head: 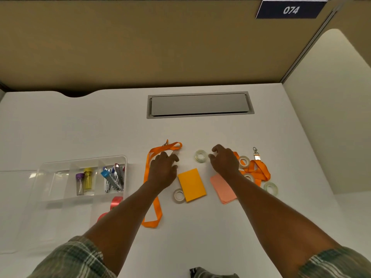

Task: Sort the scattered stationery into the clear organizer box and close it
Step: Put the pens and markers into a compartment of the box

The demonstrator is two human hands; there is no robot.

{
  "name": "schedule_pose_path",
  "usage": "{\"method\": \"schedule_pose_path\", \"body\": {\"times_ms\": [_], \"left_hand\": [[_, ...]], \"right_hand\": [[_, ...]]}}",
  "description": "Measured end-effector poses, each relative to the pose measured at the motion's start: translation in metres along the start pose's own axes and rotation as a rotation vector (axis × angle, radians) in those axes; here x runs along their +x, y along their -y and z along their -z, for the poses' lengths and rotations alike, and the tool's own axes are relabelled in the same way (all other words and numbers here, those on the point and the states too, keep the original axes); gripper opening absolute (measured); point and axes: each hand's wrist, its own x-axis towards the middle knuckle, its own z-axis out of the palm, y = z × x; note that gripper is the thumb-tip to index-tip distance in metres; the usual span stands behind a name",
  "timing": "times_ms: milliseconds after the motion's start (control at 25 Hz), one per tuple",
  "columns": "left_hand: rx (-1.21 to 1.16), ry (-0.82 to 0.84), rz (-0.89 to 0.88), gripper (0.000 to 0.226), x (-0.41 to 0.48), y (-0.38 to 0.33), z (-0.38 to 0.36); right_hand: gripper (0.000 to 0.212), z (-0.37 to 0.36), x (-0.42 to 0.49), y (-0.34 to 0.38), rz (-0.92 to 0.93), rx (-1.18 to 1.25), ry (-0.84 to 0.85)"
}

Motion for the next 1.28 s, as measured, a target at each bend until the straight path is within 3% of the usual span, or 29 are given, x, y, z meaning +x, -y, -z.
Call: {"method": "schedule_pose_path", "body": {"times_ms": [120,200,320,480,760,1080,1280], "left_hand": [[-0.297,-0.152,-0.025,0.022,-0.003,-0.001,0.012],[-0.482,-0.174,0.017,0.024,-0.005,-0.001,0.023],[-0.707,-0.143,0.163,0.024,-0.013,0.007,0.039],[-0.994,-0.112,0.358,0.02,-0.028,0.025,0.062],[-1.646,-0.05,0.704,0.035,-0.066,0.088,0.107],[-1.322,-0.151,0.859,0.079,-0.092,0.186,0.143],[-1.377,-0.098,0.9,0.093,-0.095,0.209,0.151]], "right_hand": [[0.028,0.003,-0.006,0.003,-0.104,0.196,-0.124],[0.03,0.003,-0.013,0.012,-0.2,0.468,-0.108],[0.027,0.0,-0.031,0.041,-0.361,1.011,0.121],[0.023,-0.015,-0.061,0.086,-0.38,1.247,0.371],[0.029,-0.062,-0.102,0.187,-0.213,1.113,0.612],[0.027,-0.122,-0.128,0.287,-0.28,1.074,0.785],[0.027,-0.148,-0.137,0.323,-0.323,1.021,0.838]]}}
